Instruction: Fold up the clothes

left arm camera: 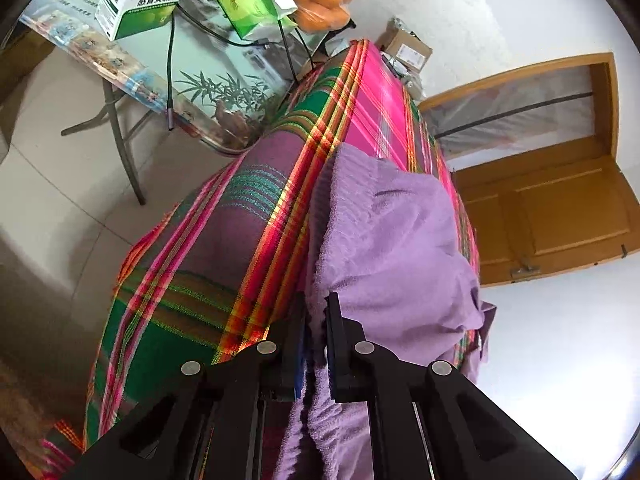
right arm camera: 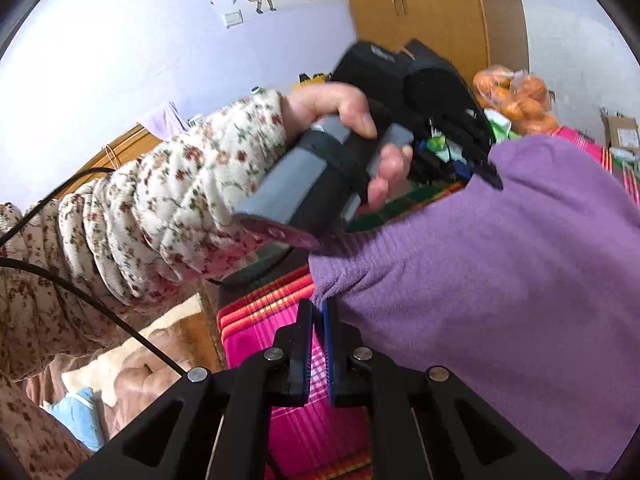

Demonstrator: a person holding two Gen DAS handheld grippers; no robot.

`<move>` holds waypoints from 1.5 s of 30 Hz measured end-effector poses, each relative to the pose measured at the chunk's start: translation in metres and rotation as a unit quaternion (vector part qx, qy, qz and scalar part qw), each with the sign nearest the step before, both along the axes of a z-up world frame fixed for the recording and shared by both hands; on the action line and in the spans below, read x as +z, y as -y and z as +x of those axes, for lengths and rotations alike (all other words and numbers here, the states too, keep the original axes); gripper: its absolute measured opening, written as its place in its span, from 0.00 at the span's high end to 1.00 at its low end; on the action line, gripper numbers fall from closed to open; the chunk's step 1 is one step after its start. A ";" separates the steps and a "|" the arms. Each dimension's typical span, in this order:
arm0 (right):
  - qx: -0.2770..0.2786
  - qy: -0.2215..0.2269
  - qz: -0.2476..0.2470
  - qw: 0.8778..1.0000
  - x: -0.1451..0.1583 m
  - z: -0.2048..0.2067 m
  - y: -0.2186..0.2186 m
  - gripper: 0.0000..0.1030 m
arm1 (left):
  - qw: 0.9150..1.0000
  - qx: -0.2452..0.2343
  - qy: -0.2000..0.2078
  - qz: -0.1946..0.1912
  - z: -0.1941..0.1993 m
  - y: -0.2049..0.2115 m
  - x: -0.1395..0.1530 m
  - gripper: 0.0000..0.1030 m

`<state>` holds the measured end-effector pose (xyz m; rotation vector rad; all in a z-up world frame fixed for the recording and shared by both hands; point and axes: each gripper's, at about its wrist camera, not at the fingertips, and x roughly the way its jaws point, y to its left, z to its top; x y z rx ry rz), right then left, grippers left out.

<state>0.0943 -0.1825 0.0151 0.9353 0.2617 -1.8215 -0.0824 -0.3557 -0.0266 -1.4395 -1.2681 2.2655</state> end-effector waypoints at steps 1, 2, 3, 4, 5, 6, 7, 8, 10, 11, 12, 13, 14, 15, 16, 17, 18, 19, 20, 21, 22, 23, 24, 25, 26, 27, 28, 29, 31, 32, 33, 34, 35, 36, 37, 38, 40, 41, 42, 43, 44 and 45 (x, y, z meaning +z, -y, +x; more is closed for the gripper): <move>-0.003 0.008 0.001 1.000 -0.002 -0.002 -0.001 0.93 | 1.000 -0.002 0.001 0.001 0.000 0.000 0.000 0.91; -0.003 0.015 0.000 1.000 -0.003 -0.004 -0.002 0.91 | 1.000 -0.002 0.003 0.001 0.001 -0.001 0.001 0.91; -0.004 0.022 0.000 1.000 -0.003 -0.005 -0.003 0.91 | 1.000 -0.002 0.005 0.001 0.002 -0.002 0.001 0.91; -0.010 0.023 -0.003 1.000 -0.001 -0.006 -0.007 0.91 | 1.000 -0.001 0.006 -0.002 0.004 -0.003 0.002 0.91; -0.016 0.023 -0.006 1.000 0.000 -0.007 -0.010 0.88 | 1.000 -0.001 0.008 -0.004 0.005 -0.004 0.003 0.91; -0.021 0.024 -0.011 0.999 0.003 -0.007 -0.014 0.84 | 1.000 0.000 0.009 -0.006 0.007 -0.004 0.005 0.91; -0.028 0.024 -0.017 0.999 0.006 -0.008 -0.021 0.82 | 1.000 0.001 0.010 -0.009 0.010 -0.005 0.006 0.91; -0.034 0.023 -0.021 0.999 0.008 -0.008 -0.025 0.77 | 1.000 0.004 0.007 -0.012 0.014 -0.004 0.010 0.90; -0.053 0.019 -0.029 0.998 0.014 -0.009 -0.038 0.72 | 1.000 0.011 0.003 -0.018 0.022 -0.003 0.016 0.90; -0.062 0.015 -0.034 0.997 0.016 -0.009 -0.047 0.72 | 1.000 0.014 0.001 -0.021 0.027 -0.003 0.019 0.90; -0.073 0.012 -0.036 0.997 0.018 -0.007 -0.056 0.72 | 1.000 0.019 -0.003 -0.024 0.034 -0.002 0.024 0.90; -0.085 0.008 -0.037 0.996 0.021 -0.005 -0.064 0.72 | 0.999 0.024 -0.007 -0.026 0.040 -0.001 0.028 0.90; -0.097 0.005 -0.039 0.994 0.023 -0.003 -0.073 0.72 | 0.999 0.028 -0.009 -0.027 0.046 0.000 0.032 0.90; -0.107 0.005 -0.040 0.993 0.024 -0.006 -0.079 0.72 | 0.999 0.033 -0.013 -0.029 0.053 0.001 0.036 0.88; -0.121 0.006 -0.042 0.992 0.025 -0.006 -0.092 0.72 | 0.998 0.040 -0.018 -0.034 0.061 0.001 0.041 0.86; -0.135 0.007 -0.044 0.990 0.025 -0.006 -0.104 0.72 | 0.998 0.047 -0.022 -0.039 0.069 0.002 0.045 0.85; -0.146 0.007 -0.045 0.988 0.024 -0.007 -0.115 0.72 | 0.997 0.052 -0.025 -0.045 0.078 0.001 0.050 0.85; -0.159 0.006 -0.044 0.986 0.024 -0.006 -0.124 0.72 | 0.997 0.055 -0.028 -0.049 0.086 0.000 0.054 0.84; -0.176 0.002 -0.041 0.984 0.024 -0.007 -0.136 0.72 | 0.997 0.057 -0.031 -0.050 0.092 -0.002 0.058 0.82; -0.193 -0.002 -0.039 0.980 0.024 -0.007 -0.148 0.72 | 0.996 0.058 -0.034 -0.054 0.100 -0.005 0.061 0.82; -0.208 -0.005 -0.037 0.977 0.025 -0.008 -0.160 0.72 | 0.996 0.059 -0.037 -0.057 0.107 -0.008 0.064 0.82; -0.229 -0.007 -0.036 0.973 0.025 -0.008 -0.176 0.72 | 0.996 0.059 -0.040 -0.062 0.114 -0.012 0.067 0.82; -0.251 -0.009 -0.035 0.967 0.025 -0.009 -0.191 0.72 | 0.995 0.058 -0.042 -0.071 0.122 -0.018 0.070 0.82; -0.272 -0.012 -0.034 0.962 0.025 -0.009 -0.207 0.72 | 0.994 0.056 -0.044 -0.082 0.129 -0.025 0.072 0.82; -0.293 -0.014 -0.033 0.955 0.025 -0.009 -0.223 0.72 | 0.993 0.051 -0.046 -0.091 0.134 -0.032 0.073 0.82; -0.314 -0.016 -0.032 0.949 0.025 -0.009 -0.238 0.72 | 0.993 0.046 -0.049 -0.098 0.139 -0.039 0.073 0.82; -0.339 -0.016 -0.033 0.940 0.024 -0.008 -0.256 0.72 | 0.993 0.040 -0.050 -0.102 0.144 -0.048 0.073 0.82; -0.362 -0.016 -0.034 0.931 0.024 -0.006 -0.273 0.72 | 0.993 0.031 -0.052 -0.105 0.149 -0.058 0.072 0.79; -0.394 -0.018 -0.033 0.918 0.024 -0.003 -0.299 0.72 | 0.993 0.012 -0.052 -0.109 0.156 -0.078 0.069 0.72; -0.413 -0.020 -0.031 0.910 0.023 -0.001 -0.313 0.72 | 0.992 -0.005 -0.052 -0.117 0.157 -0.091 0.067 0.72; -0.432 -0.022 -0.029 0.901 0.023 0.001 -0.327 0.72 | 0.991 -0.022 -0.054 -0.123 0.157 -0.104 0.065 0.72; -0.450 -0.023 -0.027 0.892 0.023 0.003 -0.342 0.72 | 0.989 -0.039 -0.057 -0.130 0.157 -0.117 0.063 0.72; -0.460 -0.025 -0.027 0.887 0.023 0.004 -0.353 0.72 | 0.987 -0.056 -0.059 -0.136 0.157 -0.130 0.061 0.72; -0.476 -0.028 -0.026 0.879 0.024 0.006 -0.367 0.72 | 0.985 -0.072 -0.063 -0.141 0.158 -0.143 0.059 0.72; -0.488 -0.031 -0.025 0.872 0.025 0.007 -0.377 0.72 | 0.983 -0.086 -0.067 -0.146 0.158 -0.155 0.057 0.72; -0.503 -0.034 -0.021 0.864 0.025 0.008 -0.388 0.72 | 0.980 -0.098 -0.073 -0.155 0.158 -0.167 0.055 0.72; -0.533 -0.033 -0.019 0.845 0.025 0.010 -0.414 0.72 | 0.973 -0.121 -0.084 -0.175 0.159 -0.190 0.052 0.69; -0.541 -0.029 -0.019 0.840 0.024 0.008 -0.423 0.72 | 0.969 -0.133 -0.088 -0.191 0.160 -0.202 0.050 0.69; -0.550 -0.025 -0.020 0.835 0.023 0.006 -0.431 0.72 | 0.964 -0.144 -0.091 -0.203 0.160 -0.212 0.048 0.69; -0.555 -0.024 -0.020 0.831 0.022 0.003 -0.438 0.72 | 0.961 -0.154 -0.093 -0.208 0.161 -0.220 0.047 0.69; -0.562 -0.025 -0.017 0.827 0.022 -0.001 -0.447 0.72 | 0.959 -0.164 -0.095 -0.213 0.161 -0.228 0.045 0.69; -0.568 -0.026 -0.015 0.823 0.022 -0.005 -0.455 0.72 | 0.956 -0.173 -0.097 -0.218 0.161 -0.235 0.043 0.69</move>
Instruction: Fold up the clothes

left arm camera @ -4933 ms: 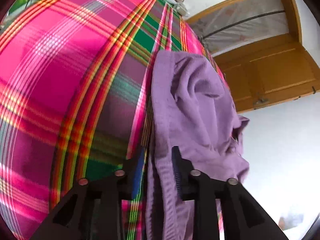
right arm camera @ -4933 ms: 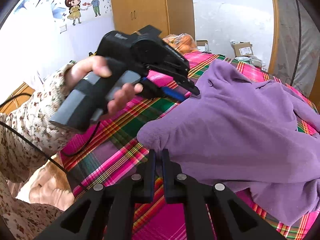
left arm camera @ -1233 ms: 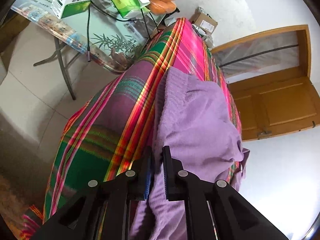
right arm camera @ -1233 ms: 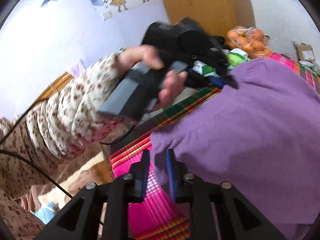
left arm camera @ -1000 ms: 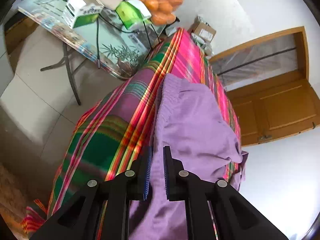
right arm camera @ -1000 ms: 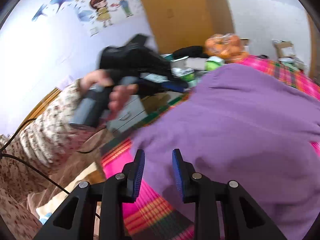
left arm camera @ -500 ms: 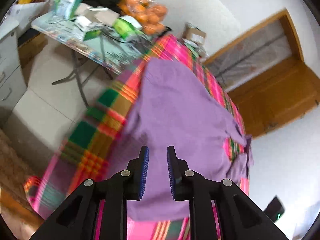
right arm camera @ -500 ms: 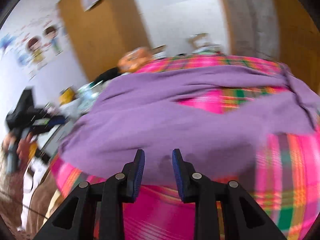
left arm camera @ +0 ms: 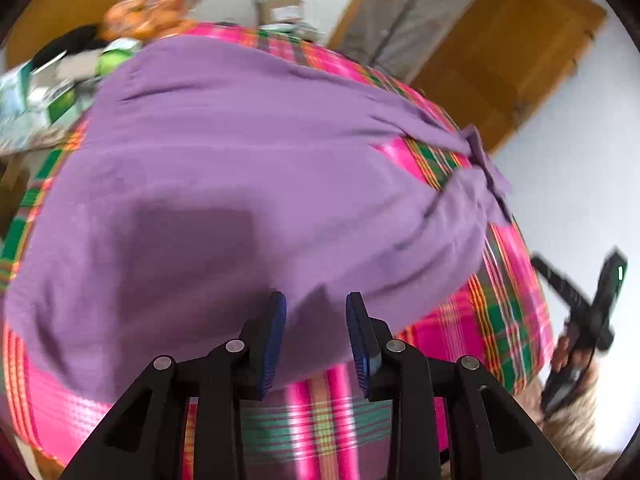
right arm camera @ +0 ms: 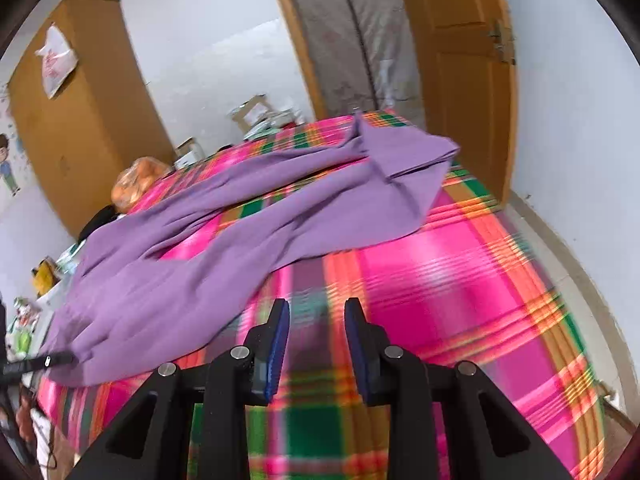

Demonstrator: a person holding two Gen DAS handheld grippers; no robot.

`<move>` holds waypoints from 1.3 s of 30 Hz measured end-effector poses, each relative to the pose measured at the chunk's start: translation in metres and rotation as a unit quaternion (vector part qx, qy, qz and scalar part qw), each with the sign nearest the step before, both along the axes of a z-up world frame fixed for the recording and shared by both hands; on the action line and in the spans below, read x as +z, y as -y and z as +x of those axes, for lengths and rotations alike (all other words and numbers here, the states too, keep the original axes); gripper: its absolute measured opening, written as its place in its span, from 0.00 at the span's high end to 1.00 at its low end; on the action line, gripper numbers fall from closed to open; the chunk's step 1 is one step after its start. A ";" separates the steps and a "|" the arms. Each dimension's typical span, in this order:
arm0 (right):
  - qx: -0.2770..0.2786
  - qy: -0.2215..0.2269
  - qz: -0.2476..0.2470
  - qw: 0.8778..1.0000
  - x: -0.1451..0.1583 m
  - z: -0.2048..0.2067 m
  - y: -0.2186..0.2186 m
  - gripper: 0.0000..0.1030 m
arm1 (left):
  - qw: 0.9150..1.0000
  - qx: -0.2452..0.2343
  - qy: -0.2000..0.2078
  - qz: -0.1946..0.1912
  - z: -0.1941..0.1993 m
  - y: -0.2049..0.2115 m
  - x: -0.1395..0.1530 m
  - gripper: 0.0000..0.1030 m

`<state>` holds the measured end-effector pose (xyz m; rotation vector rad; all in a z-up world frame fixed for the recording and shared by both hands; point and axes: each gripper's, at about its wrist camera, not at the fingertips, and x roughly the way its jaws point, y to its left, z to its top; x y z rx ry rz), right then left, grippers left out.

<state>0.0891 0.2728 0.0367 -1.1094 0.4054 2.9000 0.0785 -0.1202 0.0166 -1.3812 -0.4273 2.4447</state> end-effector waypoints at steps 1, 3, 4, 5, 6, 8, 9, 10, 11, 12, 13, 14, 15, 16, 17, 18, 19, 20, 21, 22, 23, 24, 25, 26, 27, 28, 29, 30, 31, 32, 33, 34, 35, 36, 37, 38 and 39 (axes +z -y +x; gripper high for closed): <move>-0.007 0.003 -0.006 1.000 -0.002 -0.006 -0.009 0.72 | 1.000 -0.009 -0.001 -0.007 0.000 -0.007 -0.002 0.69; -0.018 0.008 -0.018 1.000 -0.005 -0.017 -0.024 0.68 | 0.999 -0.021 -0.005 -0.028 -0.001 -0.020 -0.004 0.69; -0.022 0.009 -0.024 0.999 -0.007 -0.021 -0.029 0.67 | 0.999 -0.023 -0.008 -0.040 -0.002 -0.026 -0.004 0.69; -0.028 0.013 -0.023 0.999 -0.008 -0.026 -0.035 0.64 | 0.998 -0.028 -0.012 -0.048 -0.002 -0.030 -0.005 0.68; -0.033 0.017 -0.021 0.999 -0.010 -0.031 -0.040 0.63 | 0.998 -0.033 -0.016 -0.057 -0.002 -0.035 -0.005 0.68; -0.038 0.027 -0.012 0.999 -0.014 -0.042 -0.048 0.63 | 0.996 -0.041 -0.019 -0.075 -0.002 -0.042 -0.006 0.68; -0.041 0.033 -0.007 0.999 -0.016 -0.048 -0.052 0.62 | 0.995 -0.045 -0.019 -0.083 -0.002 -0.046 -0.006 0.67; -0.041 0.039 -0.003 0.998 -0.018 -0.053 -0.055 0.62 | 0.995 -0.052 -0.020 -0.087 -0.003 -0.048 -0.006 0.67; -0.043 0.044 -0.001 0.998 -0.019 -0.058 -0.058 0.62 | 0.994 -0.057 -0.021 -0.091 -0.004 -0.051 -0.007 0.66; -0.044 0.048 0.000 0.998 -0.021 -0.063 -0.061 0.62 | 0.993 -0.060 -0.021 -0.096 -0.004 -0.053 -0.007 0.66; -0.046 0.052 0.002 0.998 -0.022 -0.068 -0.064 0.61 | 0.993 -0.063 -0.021 -0.099 -0.004 -0.055 -0.007 0.66; -0.045 0.055 0.001 0.997 -0.024 -0.071 -0.066 0.61 | 0.993 -0.065 -0.022 -0.101 -0.005 -0.057 -0.006 0.65; -0.043 0.058 0.000 0.997 -0.025 -0.074 -0.067 0.60 | 0.992 -0.067 -0.024 -0.102 -0.005 -0.059 -0.006 0.65; -0.045 0.061 0.002 0.997 -0.027 -0.077 -0.068 0.60 | 0.992 -0.069 -0.024 -0.103 -0.006 -0.061 -0.006 0.65; -0.042 0.063 0.003 0.997 -0.028 -0.080 -0.069 0.60 | 0.992 -0.071 -0.025 -0.101 -0.007 -0.063 -0.006 0.63; -0.038 0.064 0.000 0.997 -0.028 -0.080 -0.067 0.60 | 0.992 -0.073 -0.026 -0.100 -0.007 -0.064 -0.006 0.62; -0.034 0.066 -0.004 0.997 -0.029 -0.080 -0.065 0.60 | 0.992 -0.076 -0.027 -0.100 -0.007 -0.066 -0.006 0.61; -0.029 0.066 -0.008 0.997 -0.029 -0.080 -0.064 0.60 | 0.992 -0.078 -0.029 -0.099 -0.007 -0.068 -0.006 0.61; -0.012 0.061 -0.008 0.998 -0.029 -0.080 -0.058 0.60 | 0.991 -0.080 -0.030 -0.099 -0.007 -0.070 -0.006 0.60; -0.002 0.059 0.010 0.998 -0.029 -0.080 -0.051 0.60 | 0.991 -0.083 -0.031 -0.099 -0.008 -0.072 -0.007 0.60; -0.005 0.058 0.027 0.998 -0.028 -0.081 -0.048 0.60 | 0.991 -0.084 -0.032 -0.101 -0.008 -0.074 -0.007 0.59; -0.011 0.063 0.039 0.997 -0.029 -0.083 -0.046 0.60 | 0.990 -0.085 -0.034 -0.106 -0.008 -0.076 -0.007 0.59; -0.018 0.068 0.050 0.996 -0.030 -0.086 -0.044 0.60 | 0.990 -0.085 -0.037 -0.110 -0.008 -0.077 -0.008 0.59; -0.013 0.070 0.029 0.997 -0.030 -0.086 -0.045 0.60 | 0.989 -0.087 -0.039 -0.113 -0.007 -0.079 -0.008 0.59; -0.008 0.071 0.007 0.997 -0.031 -0.086 -0.046 0.60 | 0.988 -0.089 -0.040 -0.116 -0.007 -0.081 -0.008 0.59; -0.001 0.072 -0.020 0.997 -0.032 -0.084 -0.044 0.60 | 0.988 -0.090 -0.042 -0.119 -0.007 -0.082 -0.008 0.58; 0.018 0.066 -0.048 0.997 -0.032 -0.082 -0.040 0.60 | 0.987 -0.092 -0.045 -0.122 -0.007 -0.084 -0.009 0.57; 0.028 0.064 -0.056 0.996 -0.033 -0.081 -0.035 0.60 | 0.987 -0.093 -0.047 -0.125 -0.006 -0.085 -0.009 0.57; 0.030 0.066 -0.049 0.996 -0.033 -0.083 -0.031 0.60 | 0.986 -0.094 -0.049 -0.127 -0.007 -0.085 -0.010 0.57; 0.032 0.067 -0.043 0.996 -0.033 -0.085 -0.026 0.59 | 0.986 -0.093 -0.048 -0.128 -0.008 -0.086 -0.010 0.57; 0.034 0.069 -0.036 0.996 -0.033 -0.087 -0.021 0.59 | 0.986 -0.093 -0.047 -0.128 -0.009 -0.086 -0.010 0.57; 0.036 0.070 -0.030 0.996 -0.033 -0.089 -0.016 0.58 | 0.986 -0.093 -0.046 -0.127 -0.009 -0.085 -0.010 0.57; 0.038 0.072 -0.024 0.996 -0.033 -0.091 -0.011 0.57 | 0.987 -0.093 -0.045 -0.126 -0.010 -0.085 -0.010 0.57; 0.038 0.072 -0.024 0.996 -0.034 -0.094 -0.007 0.55 | 0.987 -0.092 -0.045 -0.127 -0.010 -0.085 -0.010 0.57; 0.038 0.071 -0.022 0.997 -0.034 -0.095 -0.005 0.54 | 0.986 -0.093 -0.046 -0.129 -0.010 -0.086 -0.010 0.57; 0.038 0.070 -0.020 0.997 -0.034 -0.097 -0.002 0.52 | 0.986 -0.093 -0.048 -0.132 -0.009 -0.086 -0.010 0.57; 0.038 0.069 -0.012 0.997 -0.034 -0.100 0.001 0.52 | 0.985 -0.093 -0.050 -0.134 -0.009 -0.087 -0.010 0.57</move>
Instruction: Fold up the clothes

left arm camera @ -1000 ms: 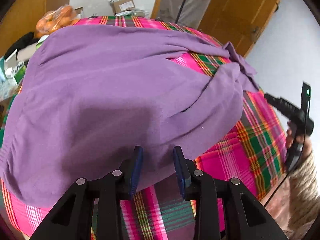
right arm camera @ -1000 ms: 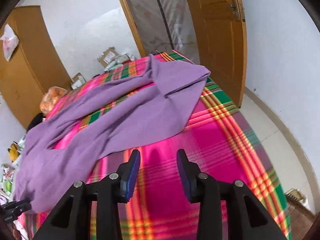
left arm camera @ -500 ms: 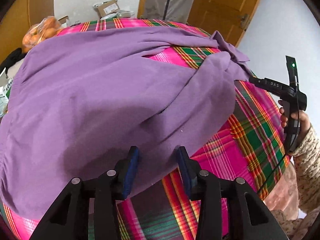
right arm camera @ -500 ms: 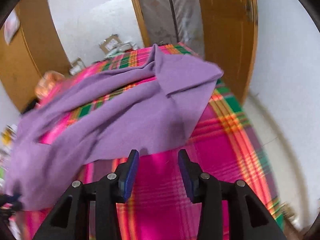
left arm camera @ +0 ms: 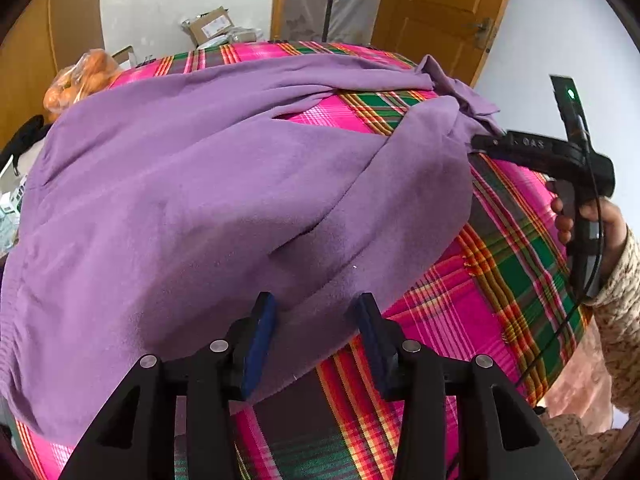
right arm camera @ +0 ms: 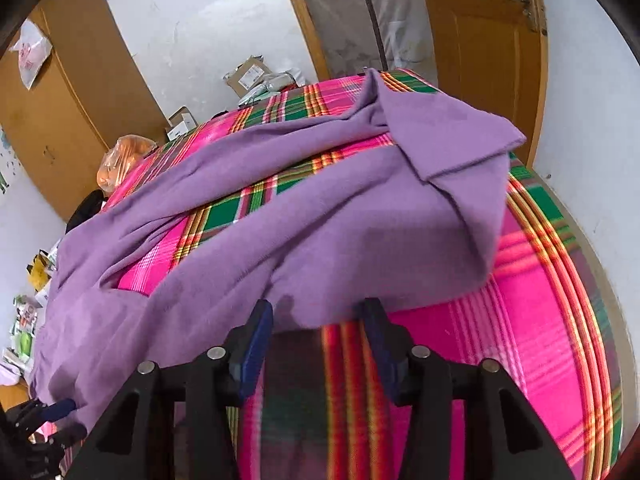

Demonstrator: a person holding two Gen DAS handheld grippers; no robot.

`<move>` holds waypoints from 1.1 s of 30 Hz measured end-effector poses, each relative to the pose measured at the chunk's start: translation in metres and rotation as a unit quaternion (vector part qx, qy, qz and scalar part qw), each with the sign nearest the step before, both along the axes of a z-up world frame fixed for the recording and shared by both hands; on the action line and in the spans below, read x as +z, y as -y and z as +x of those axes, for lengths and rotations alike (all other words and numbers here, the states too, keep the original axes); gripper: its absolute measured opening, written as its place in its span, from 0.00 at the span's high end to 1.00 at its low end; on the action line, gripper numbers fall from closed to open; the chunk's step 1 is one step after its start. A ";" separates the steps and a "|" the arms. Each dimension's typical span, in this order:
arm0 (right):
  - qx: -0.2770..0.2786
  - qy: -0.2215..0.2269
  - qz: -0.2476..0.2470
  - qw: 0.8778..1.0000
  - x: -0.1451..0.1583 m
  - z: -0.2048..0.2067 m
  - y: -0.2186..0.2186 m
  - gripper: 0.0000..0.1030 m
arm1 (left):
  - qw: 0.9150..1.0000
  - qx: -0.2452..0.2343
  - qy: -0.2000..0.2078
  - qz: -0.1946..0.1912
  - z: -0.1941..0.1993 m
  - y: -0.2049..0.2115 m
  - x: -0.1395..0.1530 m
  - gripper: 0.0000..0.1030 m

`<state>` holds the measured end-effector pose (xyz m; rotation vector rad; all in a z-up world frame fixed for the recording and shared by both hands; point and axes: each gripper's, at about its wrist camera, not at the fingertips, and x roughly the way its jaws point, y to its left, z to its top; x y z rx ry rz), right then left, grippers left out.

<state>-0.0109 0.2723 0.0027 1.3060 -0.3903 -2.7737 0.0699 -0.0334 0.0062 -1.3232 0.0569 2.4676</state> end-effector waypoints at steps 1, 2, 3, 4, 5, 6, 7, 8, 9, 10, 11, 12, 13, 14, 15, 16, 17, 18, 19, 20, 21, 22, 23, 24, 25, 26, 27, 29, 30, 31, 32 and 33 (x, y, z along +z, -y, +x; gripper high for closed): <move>-0.003 0.001 0.005 1.000 0.001 -0.003 0.000 0.52 | 1.000 -0.001 -0.002 -0.003 0.001 -0.001 0.000 0.57; -0.007 0.001 0.006 1.000 0.002 -0.006 0.000 0.52 | 1.000 -0.002 -0.004 -0.007 0.001 -0.002 0.000 0.57; -0.011 0.000 0.009 1.000 0.002 -0.010 0.000 0.53 | 1.000 -0.003 -0.006 -0.010 0.002 -0.003 -0.001 0.57; -0.015 -0.001 0.013 1.000 0.001 -0.014 0.001 0.55 | 1.000 -0.004 -0.008 -0.012 0.002 -0.003 -0.001 0.56; -0.025 0.000 0.019 1.000 0.001 -0.015 0.001 0.65 | 1.000 -0.005 -0.009 -0.013 0.003 -0.004 -0.001 0.56; -0.035 0.001 0.025 0.999 0.000 -0.015 0.001 0.75 | 1.000 -0.006 -0.011 -0.014 0.003 -0.004 -0.001 0.56; -0.039 0.001 0.028 0.999 0.000 -0.015 -0.001 0.80 | 1.000 -0.007 -0.012 -0.015 0.003 -0.004 -0.001 0.56; -0.039 0.001 0.022 0.999 0.000 -0.015 -0.003 0.85 | 1.000 -0.008 -0.013 -0.015 0.004 -0.004 -0.002 0.56; -0.040 0.001 0.010 0.999 0.000 -0.014 -0.007 0.91 | 1.000 -0.009 -0.015 -0.016 0.004 -0.004 -0.002 0.56; -0.040 0.001 -0.001 0.999 -0.001 -0.013 -0.010 0.92 | 1.000 -0.009 -0.015 -0.016 0.005 -0.004 -0.002 0.56; -0.040 -0.005 -0.004 0.999 0.001 -0.010 -0.012 0.94 | 1.000 -0.009 -0.014 -0.015 0.005 -0.004 -0.002 0.56; -0.041 -0.011 -0.007 0.999 0.003 -0.007 -0.014 0.94 | 1.000 -0.009 -0.013 -0.014 0.005 -0.004 -0.001 0.56; -0.042 -0.017 -0.010 0.999 0.004 -0.004 -0.016 0.94 | 1.000 -0.009 -0.012 -0.012 0.005 -0.003 -0.001 0.56; -0.042 -0.028 -0.006 0.999 0.008 0.001 -0.016 0.95 | 1.000 -0.008 -0.011 -0.009 0.005 -0.002 -0.001 0.56; -0.042 -0.037 0.001 0.998 0.013 0.006 -0.016 0.95 | 1.000 -0.008 -0.010 -0.006 0.006 -0.001 -0.001 0.56; -0.043 -0.046 0.008 0.998 0.017 0.011 -0.017 0.95 | 1.000 -0.008 -0.010 -0.006 0.006 0.000 -0.001 0.56; -0.045 -0.050 0.011 0.998 0.020 0.015 -0.018 0.95 | 1.000 -0.009 -0.010 -0.005 0.007 0.000 -0.001 0.56; -0.048 -0.051 0.009 0.998 0.022 0.019 -0.021 0.95 | 1.000 -0.010 -0.010 -0.006 0.008 -0.001 -0.001 0.56; -0.050 -0.053 0.007 0.997 0.024 0.023 -0.023 0.95 | 1.000 -0.012 -0.011 -0.005 0.009 -0.001 -0.001 0.56; -0.054 -0.053 0.003 0.997 0.026 0.026 -0.027 0.95 | 1.000 -0.015 -0.011 -0.003 0.009 -0.001 0.000 0.56; -0.058 -0.055 0.000 0.997 0.027 0.031 -0.032 0.95 | 1.000 -0.017 -0.010 0.002 0.009 -0.001 0.000 0.56; -0.063 -0.057 -0.002 0.996 0.028 0.036 -0.036 0.95 | 1.000 -0.019 -0.010 0.005 0.009 -0.002 0.000 0.56; -0.065 -0.057 -0.004 0.996 0.029 0.037 -0.037 0.95 | 1.000 -0.020 -0.010 0.005 0.009 -0.002 0.000 0.56; -0.070 -0.058 -0.008 0.996 0.030 0.041 -0.041 0.95 | 1.000 -0.022 -0.011 0.003 0.010 -0.003 0.001 0.56; -0.073 -0.059 -0.009 0.996 0.030 0.045 -0.044 0.95 | 1.000 -0.025 -0.012 0.000 0.010 -0.005 0.001 0.56; -0.076 -0.061 -0.012 0.995 0.031 0.049 -0.047 0.95 | 0.999 -0.029 -0.013 -0.003 0.011 -0.007 0.001 0.56; -0.080 -0.063 -0.015 0.995 0.032 0.053 -0.050 0.95 | 0.999 -0.033 -0.014 -0.007 0.013 -0.009 0.001 0.56; -0.087 -0.068 -0.024 0.994 0.035 0.062 -0.057 0.95 | 0.999 -0.040 -0.021 -0.017 0.015 -0.013 0.001 0.56; -0.091 -0.071 -0.028 0.993 0.036 0.065 -0.059 0.95 | 0.998 -0.043 -0.025 -0.023 0.016 -0.015 0.002 0.56; -0.094 -0.073 -0.031 0.992 0.037 0.068 -0.061 0.95 | 0.998 -0.046 -0.027 -0.027 0.017 -0.017 0.002 0.56; -0.096 -0.074 -0.034 0.992 0.038 0.071 -0.063 0.95 | 0.998 -0.049 -0.029 -0.032 0.018 -0.019 0.002 0.56; -0.098 -0.077 -0.039 0.991 0.040 0.074 -0.066 0.95 | 0.997 -0.052 -0.031 -0.038 0.019 -0.021 0.001 0.56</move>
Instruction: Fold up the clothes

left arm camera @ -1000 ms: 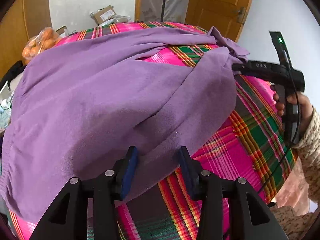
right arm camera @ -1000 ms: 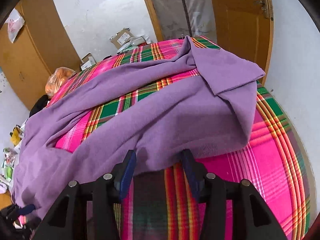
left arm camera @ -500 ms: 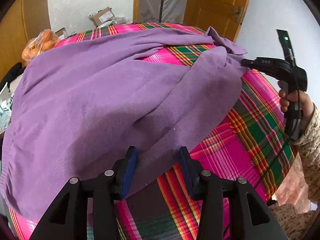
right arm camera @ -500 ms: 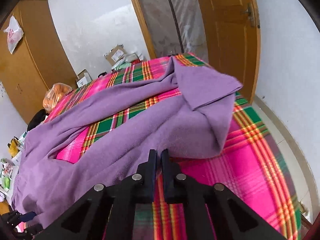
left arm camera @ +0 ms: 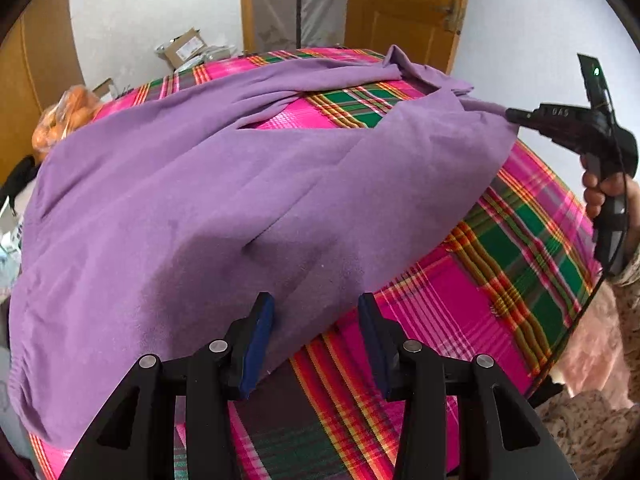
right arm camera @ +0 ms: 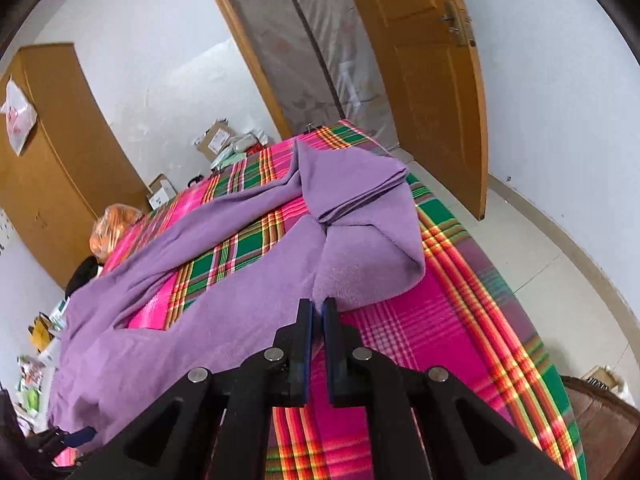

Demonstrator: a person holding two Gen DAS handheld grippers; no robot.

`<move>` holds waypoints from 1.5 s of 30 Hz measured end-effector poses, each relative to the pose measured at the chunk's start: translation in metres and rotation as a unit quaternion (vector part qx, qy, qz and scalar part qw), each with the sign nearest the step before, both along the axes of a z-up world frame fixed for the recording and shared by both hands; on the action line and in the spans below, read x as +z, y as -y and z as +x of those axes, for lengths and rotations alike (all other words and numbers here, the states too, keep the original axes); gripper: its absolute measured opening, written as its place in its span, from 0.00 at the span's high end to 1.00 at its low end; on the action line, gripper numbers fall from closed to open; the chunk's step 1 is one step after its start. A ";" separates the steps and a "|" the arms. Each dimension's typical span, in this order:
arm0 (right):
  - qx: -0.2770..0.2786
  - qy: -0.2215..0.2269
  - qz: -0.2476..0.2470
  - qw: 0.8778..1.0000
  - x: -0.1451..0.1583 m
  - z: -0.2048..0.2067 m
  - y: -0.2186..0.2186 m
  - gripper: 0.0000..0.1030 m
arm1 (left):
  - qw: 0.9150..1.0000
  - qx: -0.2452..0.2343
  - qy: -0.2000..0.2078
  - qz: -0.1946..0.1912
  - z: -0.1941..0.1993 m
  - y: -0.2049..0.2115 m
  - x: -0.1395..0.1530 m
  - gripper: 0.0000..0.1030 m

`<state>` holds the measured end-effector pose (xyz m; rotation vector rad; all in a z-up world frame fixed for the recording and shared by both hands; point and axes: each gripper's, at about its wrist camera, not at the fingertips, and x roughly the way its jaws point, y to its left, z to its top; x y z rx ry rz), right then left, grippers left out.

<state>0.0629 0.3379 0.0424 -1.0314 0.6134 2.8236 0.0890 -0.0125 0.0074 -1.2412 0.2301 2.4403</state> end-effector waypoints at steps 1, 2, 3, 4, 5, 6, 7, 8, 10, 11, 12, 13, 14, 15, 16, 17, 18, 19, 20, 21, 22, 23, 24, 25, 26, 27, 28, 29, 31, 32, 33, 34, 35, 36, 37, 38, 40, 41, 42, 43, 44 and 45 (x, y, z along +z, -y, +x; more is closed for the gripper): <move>0.000 -0.004 0.001 1.000 0.002 0.002 0.000 0.95 | 1.000 -0.003 -0.002 -0.007 0.001 -0.002 -0.001 0.56; 0.000 -0.008 0.001 1.000 0.003 0.003 -0.001 0.95 | 1.000 -0.005 -0.003 -0.014 0.002 -0.005 -0.002 0.56; 0.001 -0.010 0.001 1.000 0.005 0.004 0.000 0.95 | 1.000 -0.008 -0.005 -0.021 0.003 -0.007 -0.002 0.56; 0.002 -0.013 0.001 1.000 0.006 0.005 0.000 0.95 | 0.999 -0.010 -0.009 -0.030 0.005 -0.010 -0.003 0.56; 0.003 -0.016 0.002 1.000 0.007 0.007 0.000 0.95 | 0.999 -0.013 -0.013 -0.038 0.006 -0.013 -0.004 0.56; 0.004 -0.020 0.005 1.000 0.009 0.008 0.001 0.95 | 0.999 -0.017 -0.016 -0.044 0.008 -0.015 -0.003 0.56; 0.004 -0.023 0.005 1.000 0.011 0.008 0.002 0.95 | 0.998 -0.019 -0.018 -0.049 0.008 -0.017 -0.003 0.56; 0.005 -0.027 0.005 1.000 0.012 0.008 0.002 0.95 | 0.998 -0.020 -0.020 -0.055 0.009 -0.019 -0.003 0.56; 0.008 -0.032 0.006 0.999 0.017 0.008 0.003 0.95 | 0.997 -0.021 -0.025 -0.067 0.010 -0.023 -0.002 0.56; 0.009 -0.038 0.006 0.999 0.020 0.009 0.003 0.95 | 0.997 -0.021 -0.029 -0.072 0.010 -0.025 -0.002 0.56; 0.011 -0.042 0.008 0.999 0.023 0.009 0.004 0.95 | 0.996 -0.021 -0.032 -0.078 0.011 -0.028 -0.002 0.56; 0.011 -0.045 0.007 0.999 0.025 0.010 0.004 0.95 | 0.996 -0.021 -0.035 -0.084 0.011 -0.030 -0.002 0.56; 0.012 -0.048 0.005 0.999 0.026 0.011 0.004 0.95 | 0.995 -0.021 -0.039 -0.092 0.012 -0.032 -0.002 0.56; 0.012 -0.051 0.004 0.999 0.027 0.013 0.004 0.95 | 0.994 -0.020 -0.044 -0.101 0.012 -0.035 -0.002 0.56; 0.012 -0.053 0.003 0.999 0.028 0.014 0.004 0.95 | 0.993 -0.018 -0.047 -0.108 0.013 -0.038 -0.002 0.56; 0.012 -0.056 0.001 0.998 0.029 0.016 0.003 0.95 | 0.992 -0.017 -0.051 -0.113 0.012 -0.039 -0.003 0.56; 0.012 -0.056 -0.001 0.998 0.029 0.017 0.002 0.95 | 0.992 -0.015 -0.052 -0.117 0.012 -0.041 -0.003 0.56; 0.012 -0.056 -0.004 0.998 0.029 0.019 0.000 0.95 | 0.992 -0.012 -0.052 -0.117 0.011 -0.041 -0.002 0.56; 0.010 -0.055 -0.005 0.998 0.028 0.020 -0.001 0.95 | 0.992 -0.009 -0.051 -0.116 0.010 -0.040 -0.002 0.56; 0.009 -0.055 -0.007 0.998 0.027 0.021 -0.002 0.95 | 0.992 -0.007 -0.051 -0.114 0.010 -0.040 -0.002 0.56; 0.007 -0.054 -0.008 0.998 0.026 0.022 -0.003 0.95 | 0.993 -0.006 -0.049 -0.111 0.010 -0.039 -0.002 0.61; 0.007 -0.053 -0.009 0.999 0.025 0.024 -0.004 0.95 | 0.993 -0.007 -0.047 -0.108 0.010 -0.039 -0.002 0.73; 0.006 -0.052 -0.009 0.999 0.024 0.026 -0.005 0.95 | 0.993 -0.008 -0.046 -0.109 0.010 -0.039 -0.003 0.80; 0.005 -0.051 -0.009 0.999 0.023 0.027 -0.006 0.95 | 0.993 -0.008 -0.046 -0.110 0.011 -0.039 -0.003 0.89; 0.005 -0.050 -0.009 0.999 0.022 0.028 -0.006 0.95 | 0.993 -0.008 -0.045 -0.110 0.011 -0.038 -0.004 0.90; 0.004 -0.049 -0.009 0.999 0.020 0.029 -0.006 0.95 | 0.993 -0.008 -0.045 -0.106 0.011 -0.037 -0.003 0.91; 0.004 -0.048 -0.007 0.999 0.019 0.031 -0.006 0.95 | 0.994 -0.008 -0.045 -0.101 0.011 -0.035 -0.002 0.93; 0.003 -0.048 -0.005 0.999 0.019 0.034 -0.005 0.95 | 0.994 -0.007 -0.045 -0.097 0.012 -0.034 -0.001 0.94; 0.001 -0.048 -0.003 0.999 0.017 0.038 -0.004 0.95 | 0.995 -0.007 -0.048 -0.090 0.014 -0.033 0.002 0.95; 0.000 -0.048 -0.003 0.999 0.016 0.040 -0.004 0.95 | 0.995 -0.007 -0.049 -0.086 0.015 -0.032 0.003 0.95; -0.001 -0.048 -0.003 0.999 0.015 0.043 -0.003 0.95 | 0.995 -0.008 -0.049 -0.081 0.015 -0.030 0.004 0.95; -0.002 -0.047 -0.004 0.999 0.014 0.044 -0.003 0.95 | 0.996 -0.008 -0.049 -0.075 0.016 -0.029 0.005 0.96; -0.003 -0.047 -0.006 0.999 0.013 0.047 -0.004 0.95 | 0.996 -0.008 -0.049 -0.069 0.017 -0.028 0.006 0.96; -0.004 -0.049 -0.008 0.999 0.013 0.051 -0.004 0.95 | 0.997 -0.009 -0.048 -0.063 0.018 -0.026 0.008 0.96; -0.005 -0.050 -0.009 0.999 0.014 0.054 -0.005 0.95 | 0.997 -0.011 -0.047 -0.057 0.020 -0.025 0.009 0.96; -0.006 -0.052 -0.008 0.999 0.014 0.056 -0.005 0.95 | 0.997 -0.014 -0.046 -0.054 0.021 -0.025 0.009 0.96; -0.008 -0.054 -0.009 0.998 0.015 0.064 -0.006 0.95 | 0.997 -0.020 -0.045 -0.052 0.025 -0.024 0.009 0.96; -0.010 -0.056 -0.011 0.998 0.016 0.069 -0.006 0.95 | 0.997 -0.023 -0.045 -0.051 0.027 -0.024 0.008 0.96; -0.011 -0.056 -0.012 0.998 0.015 0.072 -0.007 0.95 | 0.997 -0.026 -0.045 -0.049 0.029 -0.024 0.008 0.96; -0.013 -0.057 -0.012 0.998 0.015 0.075 -0.007 0.95 | 0.997 -0.028 -0.045 -0.047 0.031 -0.024 0.008 0.96; -0.014 -0.057 -0.014 0.998 0.014 0.079 -0.008 0.95 | 0.998 -0.030 -0.045 -0.045 0.033 -0.023 0.008 0.96; -0.015 -0.055 -0.013 0.998 0.013 0.083 -0.008 0.95 | 0.998 -0.031 -0.045 -0.043 0.034 -0.022 0.008 0.96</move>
